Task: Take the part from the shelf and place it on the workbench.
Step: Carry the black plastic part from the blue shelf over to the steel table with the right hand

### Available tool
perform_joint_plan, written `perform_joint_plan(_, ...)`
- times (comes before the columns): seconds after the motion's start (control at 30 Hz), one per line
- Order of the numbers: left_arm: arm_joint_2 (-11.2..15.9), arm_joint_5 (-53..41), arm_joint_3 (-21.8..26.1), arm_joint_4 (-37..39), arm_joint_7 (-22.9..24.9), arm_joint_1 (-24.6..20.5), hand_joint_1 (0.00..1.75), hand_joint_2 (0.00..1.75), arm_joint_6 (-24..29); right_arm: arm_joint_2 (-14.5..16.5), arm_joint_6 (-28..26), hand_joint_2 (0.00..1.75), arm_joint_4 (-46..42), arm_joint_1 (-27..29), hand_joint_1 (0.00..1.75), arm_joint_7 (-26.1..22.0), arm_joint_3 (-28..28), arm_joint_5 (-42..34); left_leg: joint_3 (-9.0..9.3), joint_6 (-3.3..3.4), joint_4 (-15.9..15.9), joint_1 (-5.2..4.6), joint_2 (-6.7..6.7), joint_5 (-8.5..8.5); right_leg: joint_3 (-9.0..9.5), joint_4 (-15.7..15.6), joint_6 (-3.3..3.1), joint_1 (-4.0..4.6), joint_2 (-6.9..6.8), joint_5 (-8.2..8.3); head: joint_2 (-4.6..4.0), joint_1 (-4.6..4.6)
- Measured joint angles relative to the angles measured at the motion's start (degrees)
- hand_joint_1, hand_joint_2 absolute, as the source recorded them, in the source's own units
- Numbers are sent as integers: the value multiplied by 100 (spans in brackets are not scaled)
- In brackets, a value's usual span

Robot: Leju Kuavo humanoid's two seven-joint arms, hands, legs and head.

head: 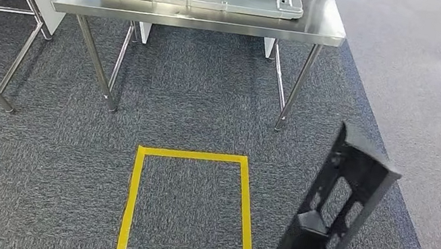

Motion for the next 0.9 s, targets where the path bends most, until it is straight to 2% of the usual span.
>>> perform_joint_plan(0.03, 1, -19, -3, 0, 10, 6, 0, 0, -3, -1, -120, 175, -33, -41, 175, 76, -112, 52, 53, -19, 0, 13, -4, -47, -116, 26, 34, -28, -6, 3, 0, 2)
perform_joint_plan(0.07, 1, -31, -4, 0, 18, 12, 0, 0, -3, -2, -186, 175, -65, -70, 175, 122, -204, 86, 124, -46, 0, 33, -7, -101, -141, -132, 64, -53, -13, 135, 1, 2)
perform_joint_plan(0.13, 0, -42, -6, 0, 23, 20, 0, 0, -1, -2, -207, 175, -113, -108, 175, 150, -304, 124, 283, -117, 2, 71, -5, -224, -12, -800, 113, -92, -39, 711, 0, 9)
perform_joint_plan(0.17, 0, -43, -7, 0, 24, 15, 0, 0, 1, -2, -204, 175, -125, -124, 175, 155, -329, 137, 346, -157, 6, 79, -5, -283, 56, -1083, 104, -91, -55, 904, 0, 15)
perform_joint_plan(0.2, 0, -43, -8, 0, 24, 2, 0, 0, 4, -1, -200, 175, -134, -135, 175, 160, -348, 147, 381, -202, 0, 79, -3, -336, 100, -1259, 76, -82, -67, 1036, 0, 20)
perform_joint_plan(0.23, 1, -43, -8, 0, 24, -9, 0, 0, 6, 1, -200, 175, -143, -141, 175, 165, -364, 151, 420, -249, 5, 73, -3, -364, 113, -1322, 30, -72, -70, 1063, 1, 22)
perform_joint_plan(0.33, 3, -43, -9, 0, 25, -24, 0, 0, 9, 7, -208, 175, -179, -150, 175, 176, -406, 153, 475, -352, 107, 75, 6, -379, 225, -1376, -124, -75, -47, 1026, 2, 10)
perform_joint_plan(0.37, 4, -43, -9, 0, 26, -26, 0, 0, 9, 9, -209, 175, -188, -155, 175, 177, -417, 153, 397, -365, 277, 81, 10, -416, 285, -1395, -169, -75, -47, 1007, 2, -5)
perform_joint_plan(0.4, 6, -44, -10, 0, 26, -31, 0, 0, 9, 13, -211, 175, -196, -159, 175, 176, -423, 157, 239, -373, 565, 85, 13, -504, 337, -1412, -205, -73, -48, 985, 1, -18)
perform_joint_plan(0.47, 6, -55, -12, 1, 28, -35, 0, 0, 8, 15, -323, 175, -204, -182, 175, 152, -438, 253, -234, -381, 1301, 82, 14, -807, 411, -1422, -255, -46, -51, 918, 0, -37)
perform_joint_plan(0.5, 6, -73, -16, 1, 34, -30, 0, 0, 7, 15, -476, 175, -208, -210, 175, 140, -455, 384, -451, -377, 1567, 80, 14, -934, 450, -1423, -270, -28, -45, 878, 0, -36)
perform_joint_plan(0.53, 6, -95, -24, 2, 43, -22, 0, 0, 4, 14, -695, 175, -215, -256, 175, 143, -486, 586, -594, -361, 1663, 74, 14, -968, 499, -1423, -280, -8, -36, 836, 0, -39)
perform_joint_plan(0.57, 6, -121, -34, 2, 52, -15, 0, 0, 2, 8, -951, 175, -229, -323, 175, 174, -525, 851, -643, -328, 1561, 62, 14, -871, 556, -1423, -286, 14, -27, 793, 0, -38)
perform_joint_plan(0.6, 8, -144, -48, 2, 61, -12, 0, 0, 1, -5, -1215, 175, -252, -412, 175, 231, -565, 1166, -614, -273, 1285, 41, 14, -651, 622, -1425, -290, 36, -18, 749, 0, -39)
perform_joint_plan(0.63, 16, -162, -63, 2, 67, -11, 0, 0, 0, -27, -1465, 175, -278, -511, 175, 318, -595, 1543, -542, -191, 915, 2, 18, -338, 680, -1430, -292, 49, -13, 704, 0, -38)
perform_joint_plan(0.67, 33, -179, -78, 3, 73, -15, 0, 0, 0, -60, -1691, 175, -300, -616, 175, 430, -600, 1981, -482, -122, 612, -41, 21, -129, 734, -1434, -283, 63, -4, 663, 1, -23)
perform_joint_plan(0.7, 50, -198, -92, 5, 78, -24, 0, 0, -1, -100, -1883, 175, -316, -718, 175, 564, -578, 2469, -431, -65, 388, -81, 16, -12, 771, -1442, -258, 64, 7, 624, 1, -15)
perform_joint_plan(0.73, 66, -217, -109, 7, 85, -29, 0, 0, -2, -146, -2031, 175, -323, -812, 175, 742, -525, 3050, -400, -25, 259, -114, 11, 35, 815, -1444, -228, 58, 18, 605, 1, -7)
perform_joint_plan(0.77, 75, -237, -125, 9, 93, -34, 0, 0, -3, -200, -2121, 175, -319, -897, 175, 943, -444, 3640, -367, -9, 216, -125, 0, -2, 856, -1436, -187, 57, 29, 610, 1, -3)
perform_joint_plan(0.83, 75, -287, -156, 13, 112, -47, 0, 0, -11, -333, -2180, 175, -275, -1055, 175, 1439, -216, 4813, -202, 25, 73, -101, -8, 90, 922, -1373, -123, 59, 25, 615, 1, -14)
perform_joint_plan(0.9, 82, -355, -194, 15, 129, -79, 0, 0, -34, -563, -2162, 175, -154, -1248, 175, 1756, 17, 5788, -53, 45, -20, -59, -2, 135, 795, -1080, -57, 54, 8, 494, 0, 9)
